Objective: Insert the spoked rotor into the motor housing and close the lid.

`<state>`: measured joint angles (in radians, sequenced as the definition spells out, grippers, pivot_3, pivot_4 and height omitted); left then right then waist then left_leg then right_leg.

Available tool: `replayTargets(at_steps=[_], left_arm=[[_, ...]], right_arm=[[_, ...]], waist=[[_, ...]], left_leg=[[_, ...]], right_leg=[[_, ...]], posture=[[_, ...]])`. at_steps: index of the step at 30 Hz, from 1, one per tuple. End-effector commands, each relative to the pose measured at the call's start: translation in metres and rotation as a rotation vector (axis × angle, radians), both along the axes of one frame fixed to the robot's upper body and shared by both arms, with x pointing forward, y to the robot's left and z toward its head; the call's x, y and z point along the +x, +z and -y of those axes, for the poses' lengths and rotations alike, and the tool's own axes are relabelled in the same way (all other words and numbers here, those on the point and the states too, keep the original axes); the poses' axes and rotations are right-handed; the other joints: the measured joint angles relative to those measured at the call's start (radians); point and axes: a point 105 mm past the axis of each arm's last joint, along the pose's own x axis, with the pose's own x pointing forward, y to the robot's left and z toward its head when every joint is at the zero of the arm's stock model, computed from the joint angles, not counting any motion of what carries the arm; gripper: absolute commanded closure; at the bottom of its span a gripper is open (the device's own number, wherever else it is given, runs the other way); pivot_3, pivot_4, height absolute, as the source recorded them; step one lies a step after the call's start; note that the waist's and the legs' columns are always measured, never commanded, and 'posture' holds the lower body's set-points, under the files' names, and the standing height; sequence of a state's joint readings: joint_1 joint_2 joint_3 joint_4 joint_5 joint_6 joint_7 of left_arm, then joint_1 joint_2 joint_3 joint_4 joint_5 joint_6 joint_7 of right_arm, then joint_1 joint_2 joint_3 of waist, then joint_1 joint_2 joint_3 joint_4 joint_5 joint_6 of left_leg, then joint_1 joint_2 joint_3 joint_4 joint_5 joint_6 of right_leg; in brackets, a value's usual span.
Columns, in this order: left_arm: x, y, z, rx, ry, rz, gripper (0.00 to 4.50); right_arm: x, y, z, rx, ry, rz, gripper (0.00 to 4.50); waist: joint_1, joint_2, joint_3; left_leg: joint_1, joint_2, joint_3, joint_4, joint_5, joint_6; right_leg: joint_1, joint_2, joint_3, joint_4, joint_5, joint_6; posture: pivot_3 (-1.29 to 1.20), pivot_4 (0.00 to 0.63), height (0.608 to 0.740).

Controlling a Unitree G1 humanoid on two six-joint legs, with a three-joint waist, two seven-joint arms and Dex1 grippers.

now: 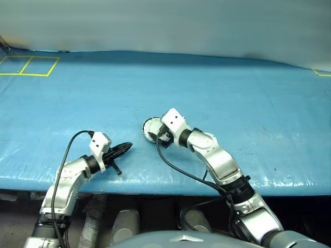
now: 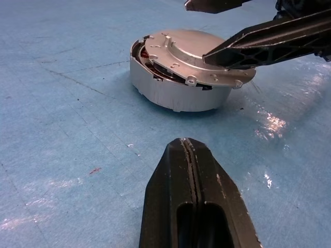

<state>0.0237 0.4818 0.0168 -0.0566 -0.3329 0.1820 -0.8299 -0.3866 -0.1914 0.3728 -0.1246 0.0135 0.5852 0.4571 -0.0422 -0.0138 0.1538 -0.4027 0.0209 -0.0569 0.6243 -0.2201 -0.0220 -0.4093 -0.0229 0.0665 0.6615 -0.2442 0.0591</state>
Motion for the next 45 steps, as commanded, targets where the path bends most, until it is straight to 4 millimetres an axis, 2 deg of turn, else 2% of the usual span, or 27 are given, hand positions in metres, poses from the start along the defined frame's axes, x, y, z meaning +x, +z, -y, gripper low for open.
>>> replayTargets(at_steps=[1, 4, 7, 10, 14, 22, 26, 32, 38, 45], left_arm=[[0.002, 0.009, 0.0, 0.007, -0.007, 0.042, 4.5], [0.004, 0.009, 0.0, 0.012, -0.007, 0.045, 4.5], [0.005, 0.009, 0.001, 0.013, -0.004, 0.047, 4.5], [0.006, 0.009, 0.001, 0.013, -0.004, 0.049, 4.5], [0.007, 0.009, 0.0, 0.016, 0.002, 0.052, 4.5], [0.009, 0.008, 0.0, 0.015, 0.008, 0.056, 4.5], [0.01, 0.008, 0.001, 0.015, 0.007, 0.056, 4.5], [0.011, 0.01, 0.004, 0.002, -0.011, 0.056, 4.5], [0.011, 0.01, 0.001, 0.008, -0.008, 0.054, 4.5], [0.009, 0.009, -0.001, 0.012, 0.004, 0.052, 4.5]], right_arm=[[0.002, 0.003, 0.001, 0.049, -0.027, -0.013, 0.01], [0.005, -0.004, 0.004, 0.013, -0.057, -0.013, 0.01], [0.004, -0.009, 0.002, 0.006, -0.053, -0.017, 0.6], [0.005, -0.011, 0.002, 0.019, -0.068, -0.031, 1.47], [0.005, -0.006, 0.0, 0.055, -0.063, -0.029, 1.47], [-0.008, 0.026, -0.017, 0.279, 0.046, -0.03, 1.47], [0.009, 0.032, -0.012, 0.322, -0.093, 0.001, 1.47], [0.026, 0.01, -0.008, 0.182, -0.244, -0.018, 1.47], [0.024, -0.011, -0.009, 0.089, -0.245, -0.046, 1.47], [0.023, -0.019, -0.008, 0.083, -0.266, -0.084, 1.47]], waist=[[0.0, 0.0, 0.0], [0.0, 0.0, 0.0], [0.0, 0.0, 0.0], [0.0, 0.0, 0.0], [0.0, 0.0, 0.0], [-0.005, 0.0, 0.0], [-0.011, 0.0, 0.0], [-0.009, 0.0, 0.0], [-0.011, 0.0, 0.0], [-0.013, 0.0, 0.0]], left_leg=[[0.0, 0.0, 0.0, 0.0, 0.0, 0.0], [0.0, 0.0, 0.0, 0.001, 0.0, 0.0], [0.0, 0.0, 0.0, 0.001, 0.0, 0.0], [0.0, 0.0, 0.0, 0.002, 0.0, 0.0], [0.0, 0.0, 0.0, 0.002, 0.0, 0.0], [0.0, 0.0, 0.0, 0.002, 0.0, 0.0], [0.0, 0.001, 0.0, 0.001, 0.0, 0.0], [0.0, 0.0, 0.0, 0.002, 0.0, 0.0], [-0.001, 0.0, 0.0, 0.002, 0.0, 0.0], [0.0, 0.0, 0.0, 0.003, 0.0, 0.0]], right_leg=[[0.0, 0.0, 0.0, 0.0, 0.0, 0.0], [0.0, 0.0, 0.0, 0.0, 0.0, 0.0], [0.001, 0.0, 0.0, 0.0, 0.0, 0.0], [0.001, 0.0, 0.0, 0.0, 0.0, 0.001], [0.001, 0.0, 0.0, 0.001, 0.0, 0.001], [0.0, 0.0, 0.0, 0.001, 0.001, 0.001], [0.0, 0.001, 0.0, 0.001, 0.001, 0.0], [0.0, 0.001, 0.0, 0.001, 0.001, 0.0], [0.0, 0.001, 0.0, 0.002, 0.002, -0.001], [0.001, 0.001, 0.0, 0.002, 0.002, -0.001]], posture=[[0.0, 0.15, 0.74], [0.0, 0.15, 0.74], [0.0, 0.15, 0.74], [0.0, 0.15, 0.74], [0.0, 0.15, 0.74], [0.0, 0.15, 0.74], [0.0, 0.15, 0.74], [0.0, 0.15, 0.74], [0.0, 0.15, 0.74], [0.0, 0.15, 0.74]])
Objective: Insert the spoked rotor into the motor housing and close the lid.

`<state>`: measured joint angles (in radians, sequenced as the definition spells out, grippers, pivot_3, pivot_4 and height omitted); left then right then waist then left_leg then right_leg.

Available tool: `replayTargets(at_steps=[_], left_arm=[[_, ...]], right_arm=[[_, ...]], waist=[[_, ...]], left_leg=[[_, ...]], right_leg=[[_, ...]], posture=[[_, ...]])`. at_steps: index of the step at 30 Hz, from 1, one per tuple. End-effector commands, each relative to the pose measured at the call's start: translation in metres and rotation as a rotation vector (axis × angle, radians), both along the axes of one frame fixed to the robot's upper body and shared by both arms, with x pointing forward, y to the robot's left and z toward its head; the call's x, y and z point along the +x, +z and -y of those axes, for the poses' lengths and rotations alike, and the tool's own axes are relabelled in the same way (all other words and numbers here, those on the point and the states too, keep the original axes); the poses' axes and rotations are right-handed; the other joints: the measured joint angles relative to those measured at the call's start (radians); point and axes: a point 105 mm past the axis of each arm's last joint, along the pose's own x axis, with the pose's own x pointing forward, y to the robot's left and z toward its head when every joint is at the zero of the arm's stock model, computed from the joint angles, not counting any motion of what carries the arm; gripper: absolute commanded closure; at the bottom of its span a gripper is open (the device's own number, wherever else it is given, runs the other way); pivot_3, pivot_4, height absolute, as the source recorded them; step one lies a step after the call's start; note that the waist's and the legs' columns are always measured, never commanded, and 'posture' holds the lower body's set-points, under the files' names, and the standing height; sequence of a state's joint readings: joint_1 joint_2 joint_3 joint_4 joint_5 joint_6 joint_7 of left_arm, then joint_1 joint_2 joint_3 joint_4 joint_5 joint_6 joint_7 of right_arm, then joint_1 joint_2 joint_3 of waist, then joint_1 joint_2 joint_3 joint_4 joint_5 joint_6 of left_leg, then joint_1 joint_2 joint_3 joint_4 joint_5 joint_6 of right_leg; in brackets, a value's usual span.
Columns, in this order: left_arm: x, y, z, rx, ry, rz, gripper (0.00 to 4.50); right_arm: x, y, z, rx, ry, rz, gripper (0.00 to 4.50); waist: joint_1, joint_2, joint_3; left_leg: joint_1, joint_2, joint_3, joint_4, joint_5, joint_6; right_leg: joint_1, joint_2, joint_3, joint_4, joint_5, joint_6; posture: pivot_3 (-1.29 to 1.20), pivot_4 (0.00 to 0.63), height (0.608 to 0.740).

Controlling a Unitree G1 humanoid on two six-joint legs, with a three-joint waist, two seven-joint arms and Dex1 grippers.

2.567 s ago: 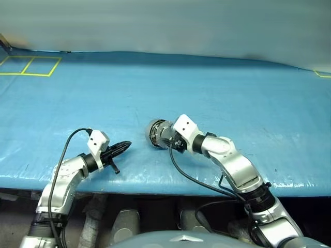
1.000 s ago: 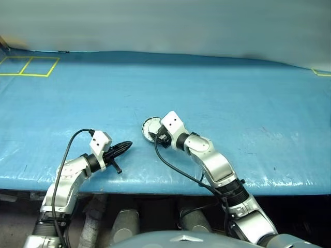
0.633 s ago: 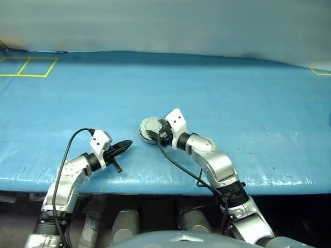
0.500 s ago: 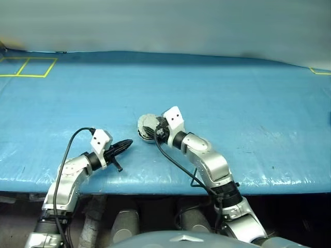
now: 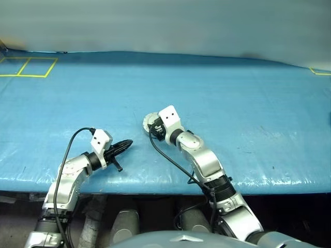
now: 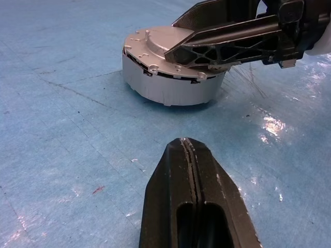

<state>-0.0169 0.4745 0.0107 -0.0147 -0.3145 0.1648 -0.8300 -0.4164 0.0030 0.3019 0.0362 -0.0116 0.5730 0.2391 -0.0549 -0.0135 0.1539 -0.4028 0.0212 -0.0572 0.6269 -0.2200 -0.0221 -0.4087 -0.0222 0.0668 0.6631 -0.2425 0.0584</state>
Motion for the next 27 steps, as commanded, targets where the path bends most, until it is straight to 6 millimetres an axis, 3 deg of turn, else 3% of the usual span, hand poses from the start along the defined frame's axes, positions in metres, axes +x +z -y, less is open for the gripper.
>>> replayTargets(at_steps=[1, 13, 21, 27], left_arm=[[0.001, 0.008, -0.002, 0.002, 0.005, 0.035, 4.5], [0.0, 0.008, 0.0, -0.001, 0.003, 0.035, 4.5], [0.0, 0.013, -0.005, 0.001, 0.017, 0.051, 4.5], [0.0, 0.012, -0.005, 0.002, 0.016, 0.05, 4.5]], right_arm=[[0.001, -0.012, 0.004, -0.028, -0.034, -0.049, 1.47], [0.005, -0.03, 0.001, -0.037, -0.092, -0.148, 1.47], [-0.006, -0.051, 0.019, -0.116, -0.031, -0.183, 1.47], [-0.009, -0.052, 0.025, -0.119, -0.02, -0.194, 1.47]], waist=[[0.0, 0.0, 0.0], [-0.009, -0.001, -0.001], [-0.004, -0.001, -0.003], [0.004, -0.002, -0.004]], left_leg=[[0.0, 0.0, 0.0, 0.0, 0.0, 0.0], [0.004, 0.001, 0.0, 0.0, 0.0, 0.0], [0.01, 0.0, 0.0, 0.001, 0.0, 0.0], [0.009, -0.001, -0.001, 0.0, -0.001, 0.001]], right_leg=[[0.0, 0.0, 0.0, 0.0, 0.0, 0.0], [0.003, 0.001, 0.0, 0.001, -0.001, 0.002], [0.01, 0.0, 0.0, 0.0, -0.005, -0.001], [0.01, -0.002, 0.0, -0.003, -0.003, 0.002]], posture=[[0.0, 0.15, 0.74], [0.0, 0.15, 0.74], [0.0, 0.15, 0.74], [0.0, 0.15, 0.74]])
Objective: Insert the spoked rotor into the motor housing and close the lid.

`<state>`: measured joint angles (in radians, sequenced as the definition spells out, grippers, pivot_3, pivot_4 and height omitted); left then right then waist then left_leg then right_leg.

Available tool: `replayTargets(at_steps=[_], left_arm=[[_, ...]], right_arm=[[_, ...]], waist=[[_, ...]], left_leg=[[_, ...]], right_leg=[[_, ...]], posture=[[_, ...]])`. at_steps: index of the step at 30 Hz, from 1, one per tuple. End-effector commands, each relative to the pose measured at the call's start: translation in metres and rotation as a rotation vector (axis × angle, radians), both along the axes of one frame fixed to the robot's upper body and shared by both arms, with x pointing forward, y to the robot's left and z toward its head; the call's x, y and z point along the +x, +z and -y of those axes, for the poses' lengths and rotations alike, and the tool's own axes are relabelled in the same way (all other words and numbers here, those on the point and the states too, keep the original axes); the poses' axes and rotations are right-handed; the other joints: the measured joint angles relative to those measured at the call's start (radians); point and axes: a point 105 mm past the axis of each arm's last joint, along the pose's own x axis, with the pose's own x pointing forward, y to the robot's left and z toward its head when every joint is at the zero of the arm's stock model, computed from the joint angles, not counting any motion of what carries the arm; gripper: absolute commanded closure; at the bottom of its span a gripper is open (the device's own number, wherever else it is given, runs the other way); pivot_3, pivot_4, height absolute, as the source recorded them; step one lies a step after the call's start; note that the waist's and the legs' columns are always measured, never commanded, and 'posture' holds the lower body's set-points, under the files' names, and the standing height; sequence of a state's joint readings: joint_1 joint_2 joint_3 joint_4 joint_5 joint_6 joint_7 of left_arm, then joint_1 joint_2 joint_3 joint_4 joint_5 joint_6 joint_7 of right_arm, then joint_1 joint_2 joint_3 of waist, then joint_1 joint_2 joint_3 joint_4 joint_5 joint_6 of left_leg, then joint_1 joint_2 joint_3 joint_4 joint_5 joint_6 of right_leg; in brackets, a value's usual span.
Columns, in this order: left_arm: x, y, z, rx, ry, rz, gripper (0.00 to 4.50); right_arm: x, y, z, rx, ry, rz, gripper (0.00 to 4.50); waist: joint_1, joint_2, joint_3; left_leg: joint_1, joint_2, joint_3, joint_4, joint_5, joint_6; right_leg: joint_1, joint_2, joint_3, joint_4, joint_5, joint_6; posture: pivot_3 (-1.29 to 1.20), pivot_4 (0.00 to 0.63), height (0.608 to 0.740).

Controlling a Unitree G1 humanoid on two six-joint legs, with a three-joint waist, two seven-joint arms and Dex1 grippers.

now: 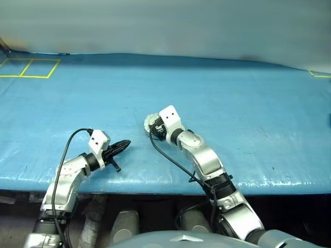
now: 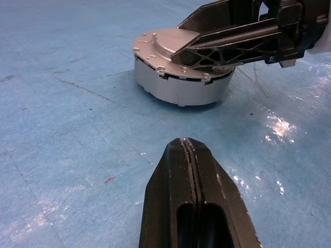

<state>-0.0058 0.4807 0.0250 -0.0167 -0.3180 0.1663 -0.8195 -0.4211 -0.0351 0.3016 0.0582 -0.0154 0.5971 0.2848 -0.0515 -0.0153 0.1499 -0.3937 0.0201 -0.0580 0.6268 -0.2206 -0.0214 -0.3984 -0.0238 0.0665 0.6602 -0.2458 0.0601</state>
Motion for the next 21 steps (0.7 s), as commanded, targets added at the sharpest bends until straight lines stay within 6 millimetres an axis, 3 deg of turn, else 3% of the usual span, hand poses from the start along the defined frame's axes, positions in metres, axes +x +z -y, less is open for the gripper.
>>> replayTargets(at_steps=[1, 9, 16, 21], left_arm=[[0.0, 0.012, 0.002, -0.002, -0.01, 0.051, 4.5], [0.0, 0.012, 0.008, -0.009, -0.031, 0.051, 4.5], [0.0, 0.01, 0.007, -0.009, -0.024, 0.051, 4.5], [0.0, 0.009, 0.007, -0.002, -0.028, 0.047, 4.5]], right_arm=[[-0.009, -0.041, 0.017, -0.077, -0.047, -0.149, 1.47], [-0.017, -0.022, -0.001, 0.074, 0.058, -0.182, 1.47], [-0.026, -0.031, 0.005, 0.054, 0.081, -0.219, 1.47], [-0.023, -0.015, 0.0, 0.146, 0.088, -0.201, 1.47]], waist=[[0.001, 0.0, 0.0], [0.002, 0.0, 0.0], [-0.002, 0.0, 0.0], [-0.003, 0.0, 0.0]], left_leg=[[0.0, 0.0, 0.0, 0.0, 0.0, 0.0], [0.0, 0.0, 0.0, 0.0, 0.0, 0.0], [0.0, 0.001, -0.001, -0.002, 0.0, 0.0], [0.0, 0.001, -0.001, -0.003, 0.0, 0.0]], right_leg=[[0.0, 0.0, 0.0, 0.0, 0.0, 0.0], [0.0, 0.0, -0.001, 0.0, 0.0, 0.0], [-0.001, 0.001, -0.001, 0.0, 0.0, 0.0], [-0.001, 0.001, -0.002, 0.0, 0.0, 0.0]], posture=[[0.0, 0.15, 0.74], [0.0, 0.15, 0.74], [0.0, 0.15, 0.74], [0.0, 0.15, 0.74]])
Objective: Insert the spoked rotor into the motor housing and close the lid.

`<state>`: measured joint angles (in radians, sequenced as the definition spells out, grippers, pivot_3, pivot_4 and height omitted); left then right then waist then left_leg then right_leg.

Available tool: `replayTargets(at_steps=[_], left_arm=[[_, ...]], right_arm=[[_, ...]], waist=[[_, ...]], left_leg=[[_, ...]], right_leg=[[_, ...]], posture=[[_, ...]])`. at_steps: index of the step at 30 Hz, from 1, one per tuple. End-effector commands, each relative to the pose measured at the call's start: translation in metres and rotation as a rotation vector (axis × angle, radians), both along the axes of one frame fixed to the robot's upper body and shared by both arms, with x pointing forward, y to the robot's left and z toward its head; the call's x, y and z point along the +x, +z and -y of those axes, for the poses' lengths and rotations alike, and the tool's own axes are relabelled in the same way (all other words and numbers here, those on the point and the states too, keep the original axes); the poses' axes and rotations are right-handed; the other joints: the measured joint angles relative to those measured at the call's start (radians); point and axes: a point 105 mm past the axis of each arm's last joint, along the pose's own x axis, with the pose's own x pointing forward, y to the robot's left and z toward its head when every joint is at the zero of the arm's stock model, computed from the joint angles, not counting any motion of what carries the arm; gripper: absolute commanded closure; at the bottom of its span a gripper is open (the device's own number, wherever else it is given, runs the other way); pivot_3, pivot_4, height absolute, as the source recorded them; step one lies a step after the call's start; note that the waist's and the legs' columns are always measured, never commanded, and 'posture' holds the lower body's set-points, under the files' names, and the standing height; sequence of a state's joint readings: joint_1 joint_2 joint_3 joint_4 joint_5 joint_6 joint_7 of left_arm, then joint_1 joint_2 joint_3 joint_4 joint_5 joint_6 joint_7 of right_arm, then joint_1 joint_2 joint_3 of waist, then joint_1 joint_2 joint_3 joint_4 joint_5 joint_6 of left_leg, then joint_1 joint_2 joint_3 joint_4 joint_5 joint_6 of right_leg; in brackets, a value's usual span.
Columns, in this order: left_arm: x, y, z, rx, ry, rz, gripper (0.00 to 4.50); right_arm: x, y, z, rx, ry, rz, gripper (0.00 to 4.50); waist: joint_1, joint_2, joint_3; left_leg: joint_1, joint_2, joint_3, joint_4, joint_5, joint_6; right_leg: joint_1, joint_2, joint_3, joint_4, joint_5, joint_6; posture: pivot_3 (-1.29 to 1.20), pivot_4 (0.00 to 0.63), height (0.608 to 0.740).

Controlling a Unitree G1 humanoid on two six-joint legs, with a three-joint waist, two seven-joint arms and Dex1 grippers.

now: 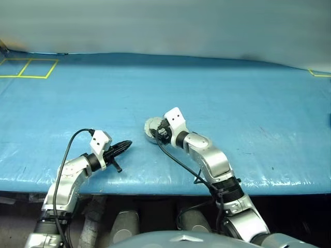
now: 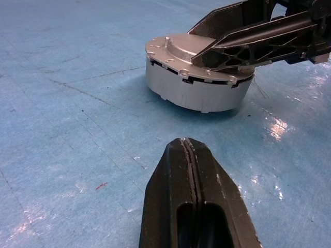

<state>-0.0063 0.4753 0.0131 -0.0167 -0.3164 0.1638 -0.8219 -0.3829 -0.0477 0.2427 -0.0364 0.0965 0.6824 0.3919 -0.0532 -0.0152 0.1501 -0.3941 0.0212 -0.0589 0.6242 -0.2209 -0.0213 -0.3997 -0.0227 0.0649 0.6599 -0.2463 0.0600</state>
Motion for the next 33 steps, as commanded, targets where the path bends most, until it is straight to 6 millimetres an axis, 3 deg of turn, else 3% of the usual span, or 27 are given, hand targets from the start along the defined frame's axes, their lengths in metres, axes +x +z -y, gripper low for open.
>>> replayTargets(at_steps=[1, 5, 9, 17, 22, 26, 33], left_arm=[[0.002, 0.01, 0.003, 0.001, -0.014, 0.051, 4.5], [0.002, 0.01, 0.005, 0.001, -0.019, 0.052, 4.5], [0.003, 0.01, 0.005, 0.0, -0.02, 0.053, 4.5], [0.002, 0.009, 0.005, -0.002, -0.018, 0.05, 4.5], [0.002, 0.008, 0.005, -0.004, -0.015, 0.048, 4.5], [0.002, 0.007, 0.006, -0.005, -0.014, 0.047, 4.5], [0.003, 0.007, 0.006, -0.006, -0.013, 0.048, 4.5]], right_arm=[[-0.008, -0.019, -0.002, 0.005, 0.02, -0.099, 1.47], [-0.012, -0.011, -0.006, 0.019, 0.069, -0.076, 1.47], [-0.011, -0.021, -0.002, -0.089, 0.061, -0.045, 1.47], [-0.015, -0.039, -0.001, -0.108, 0.026, -0.106, 1.47], [-0.008, -0.05, 0.007, -0.134, -0.081, -0.149, 1.47], [-0.014, -0.051, -0.001, -0.108, -0.032, -0.171, 1.47], [-0.015, -0.069, 0.007, -0.209, -0.092, -0.217, 1.47]], waist=[[-0.002, 0.0, 0.0], [-0.004, 0.0, 0.0], [-0.006, 0.0, 0.0], [-0.007, 0.0, 0.0], [-0.009, -0.001, 0.0], [-0.01, -0.001, -0.001], [-0.012, -0.003, -0.003]], left_leg=[[0.0, 0.0, 0.0, 0.0, 0.0, 0.0], [0.0, 0.0, 0.0, 0.0, 0.0, 0.0], [-0.001, 0.0, 0.0, -0.001, 0.0, 0.0], [0.0, 0.0, 0.0, -0.002, 0.0, 0.0], [0.001, 0.001, 0.0, -0.001, 0.0, 0.0], [0.002, 0.002, 0.0, 0.0, 0.0, -0.001], [0.003, 0.002, 0.001, 0.001, 0.0, -0.001]], right_leg=[[0.0, 0.0, 0.0, 0.0, 0.0, 0.0], [-0.001, 0.0, 0.0, 0.0, 0.0, 0.0], [-0.001, 0.0, 0.0, 0.0, 0.0, 0.0], [-0.001, 0.0, 0.0, 0.0, 0.0, 0.0], [-0.001, 0.001, 0.0, 0.0, 0.0, 0.0], [0.001, 0.002, 0.0, 0.001, -0.003, -0.005], [0.002, 0.002, 0.001, 0.001, -0.003, -0.005]], posture=[[0.0, 0.15, 0.74], [0.0, 0.15, 0.74], [0.0, 0.15, 0.74], [0.0, 0.15, 0.74], [0.0, 0.15, 0.74], [0.0, 0.15, 0.74], [0.0, 0.15, 0.74]])
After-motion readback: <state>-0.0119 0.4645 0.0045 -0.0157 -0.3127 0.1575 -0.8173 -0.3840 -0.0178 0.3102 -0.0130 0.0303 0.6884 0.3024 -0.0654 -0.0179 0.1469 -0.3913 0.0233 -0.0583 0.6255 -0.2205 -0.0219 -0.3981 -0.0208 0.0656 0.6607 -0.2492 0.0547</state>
